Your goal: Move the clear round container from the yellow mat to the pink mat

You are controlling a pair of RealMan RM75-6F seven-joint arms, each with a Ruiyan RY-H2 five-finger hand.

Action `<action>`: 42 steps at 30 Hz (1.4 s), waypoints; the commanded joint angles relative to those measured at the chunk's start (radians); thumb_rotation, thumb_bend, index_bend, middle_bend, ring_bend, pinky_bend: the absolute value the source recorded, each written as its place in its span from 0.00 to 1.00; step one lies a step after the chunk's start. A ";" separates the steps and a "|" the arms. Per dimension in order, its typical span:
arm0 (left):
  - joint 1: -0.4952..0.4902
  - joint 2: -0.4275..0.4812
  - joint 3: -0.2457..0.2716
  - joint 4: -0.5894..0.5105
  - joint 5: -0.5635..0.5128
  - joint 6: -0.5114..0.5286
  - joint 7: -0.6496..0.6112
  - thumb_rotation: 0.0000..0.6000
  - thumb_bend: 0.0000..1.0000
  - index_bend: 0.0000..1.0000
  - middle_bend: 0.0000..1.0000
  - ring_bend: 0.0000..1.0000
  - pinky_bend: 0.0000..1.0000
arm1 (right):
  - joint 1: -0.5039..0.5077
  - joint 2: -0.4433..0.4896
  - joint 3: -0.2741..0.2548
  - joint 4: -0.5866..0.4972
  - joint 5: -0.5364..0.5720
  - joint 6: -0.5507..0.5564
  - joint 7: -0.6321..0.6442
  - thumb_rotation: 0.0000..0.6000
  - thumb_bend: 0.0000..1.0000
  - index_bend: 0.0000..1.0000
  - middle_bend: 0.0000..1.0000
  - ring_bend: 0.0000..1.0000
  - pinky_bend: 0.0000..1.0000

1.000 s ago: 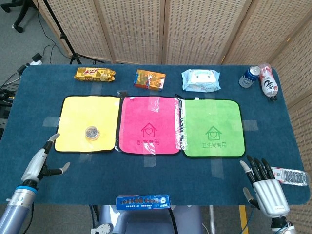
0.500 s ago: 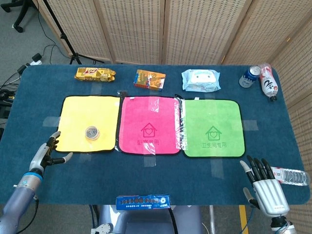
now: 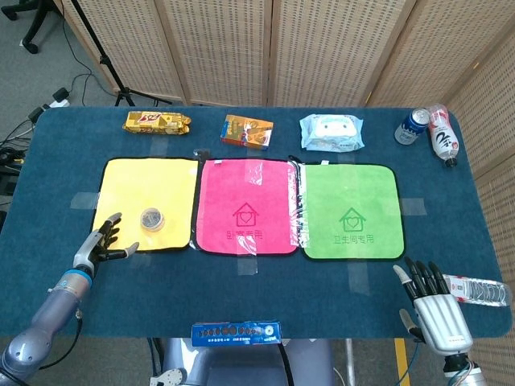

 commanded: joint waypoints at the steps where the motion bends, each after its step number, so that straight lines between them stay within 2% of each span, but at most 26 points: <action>1: -0.026 -0.030 -0.013 0.006 -0.016 -0.001 -0.004 1.00 0.32 0.00 0.00 0.00 0.00 | 0.004 -0.006 0.001 0.007 0.009 -0.010 -0.005 1.00 0.41 0.05 0.00 0.00 0.01; 9: -0.050 -0.089 0.004 0.018 -0.011 0.069 0.028 1.00 0.32 0.00 0.00 0.00 0.00 | 0.003 -0.010 -0.003 0.006 0.000 -0.004 -0.010 1.00 0.41 0.05 0.00 0.00 0.01; 15: -0.031 -0.092 -0.003 -0.003 -0.006 0.095 0.009 1.00 0.32 0.00 0.00 0.00 0.00 | 0.003 -0.010 -0.004 0.005 0.000 -0.002 -0.011 1.00 0.41 0.05 0.00 0.00 0.01; 25: 0.019 -0.113 -0.057 0.009 -0.027 0.106 -0.107 1.00 0.32 0.00 0.00 0.00 0.00 | 0.003 -0.012 -0.010 0.004 -0.010 -0.001 -0.015 1.00 0.41 0.05 0.00 0.00 0.01; 42: 0.013 -0.205 -0.080 0.076 -0.020 0.099 -0.136 1.00 0.32 0.00 0.00 0.00 0.00 | 0.005 -0.016 -0.010 0.008 -0.009 -0.001 -0.010 1.00 0.41 0.05 0.00 0.00 0.01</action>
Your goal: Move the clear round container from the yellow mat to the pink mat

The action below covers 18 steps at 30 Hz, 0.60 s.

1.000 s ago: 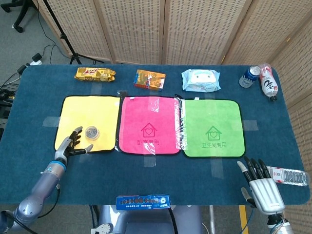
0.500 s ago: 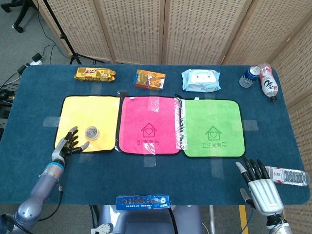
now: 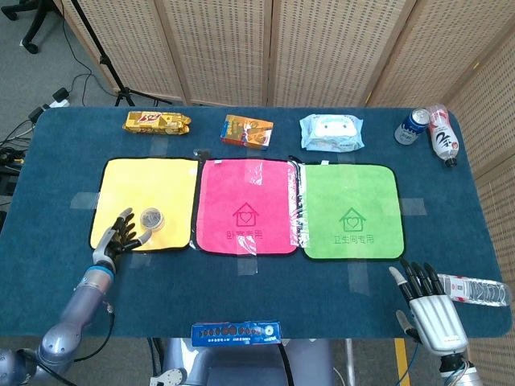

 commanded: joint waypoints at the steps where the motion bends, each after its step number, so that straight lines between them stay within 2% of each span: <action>1: -0.004 -0.009 -0.002 0.006 0.001 -0.001 0.003 1.00 0.32 0.00 0.00 0.00 0.00 | 0.000 -0.001 -0.001 0.001 -0.001 -0.001 -0.001 1.00 0.41 0.05 0.00 0.00 0.01; 18: -0.038 -0.076 -0.021 0.055 -0.018 0.015 0.049 1.00 0.33 0.00 0.00 0.00 0.00 | 0.005 -0.015 -0.007 0.012 0.005 -0.019 -0.011 1.00 0.41 0.05 0.00 0.00 0.01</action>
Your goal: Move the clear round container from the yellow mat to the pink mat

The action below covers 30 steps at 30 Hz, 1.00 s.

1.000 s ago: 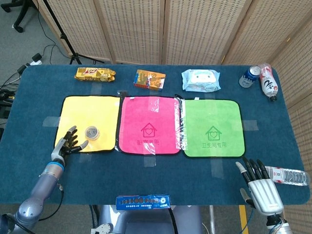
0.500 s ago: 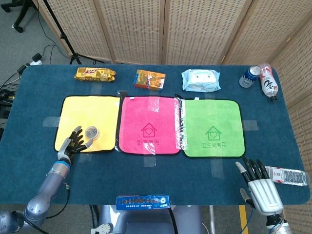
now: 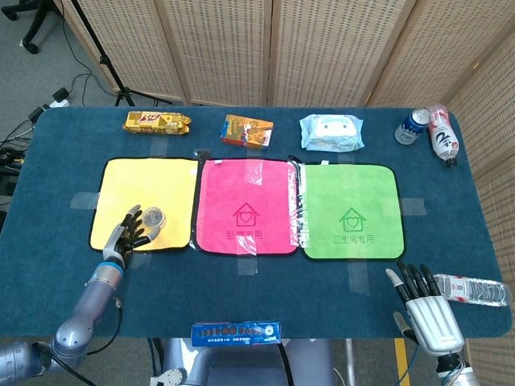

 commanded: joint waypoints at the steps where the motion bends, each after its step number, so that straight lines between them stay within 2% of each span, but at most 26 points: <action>1: -0.007 -0.009 -0.004 0.006 -0.004 0.005 0.010 1.00 0.33 0.00 0.00 0.00 0.00 | 0.001 -0.001 0.000 0.001 0.002 -0.002 -0.001 1.00 0.41 0.05 0.00 0.00 0.01; 30: -0.103 -0.100 -0.031 0.011 -0.060 0.063 0.147 1.00 0.33 0.00 0.00 0.00 0.00 | 0.007 -0.010 -0.001 0.008 0.009 -0.011 0.001 1.00 0.41 0.05 0.00 0.00 0.01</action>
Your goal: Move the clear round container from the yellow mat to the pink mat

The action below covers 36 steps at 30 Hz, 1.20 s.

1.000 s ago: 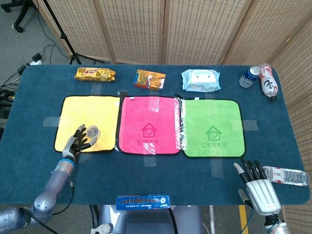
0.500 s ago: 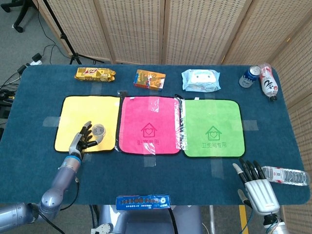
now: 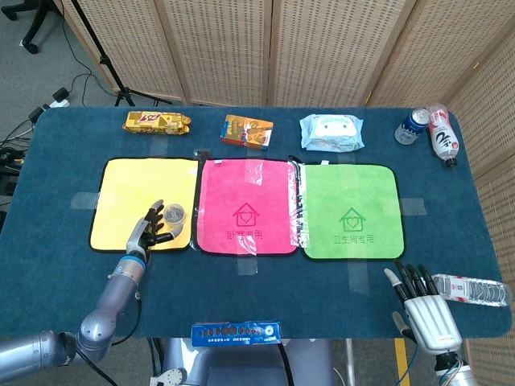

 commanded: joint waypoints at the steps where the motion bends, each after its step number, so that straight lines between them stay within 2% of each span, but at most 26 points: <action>1: -0.010 -0.009 -0.004 0.003 -0.006 0.004 0.012 1.00 0.33 0.00 0.00 0.00 0.00 | 0.000 0.000 0.000 0.000 0.002 -0.001 0.000 1.00 0.41 0.05 0.00 0.00 0.01; 22: -0.085 -0.088 -0.031 0.045 -0.056 0.022 0.099 1.00 0.33 0.00 0.00 0.00 0.00 | 0.008 -0.001 0.002 0.006 0.022 -0.016 0.012 1.00 0.41 0.05 0.00 0.00 0.01; 36: -0.106 -0.131 -0.040 0.053 -0.053 0.027 0.126 1.00 0.33 0.00 0.00 0.00 0.00 | 0.015 -0.006 0.004 0.018 0.042 -0.034 0.019 1.00 0.41 0.05 0.00 0.00 0.01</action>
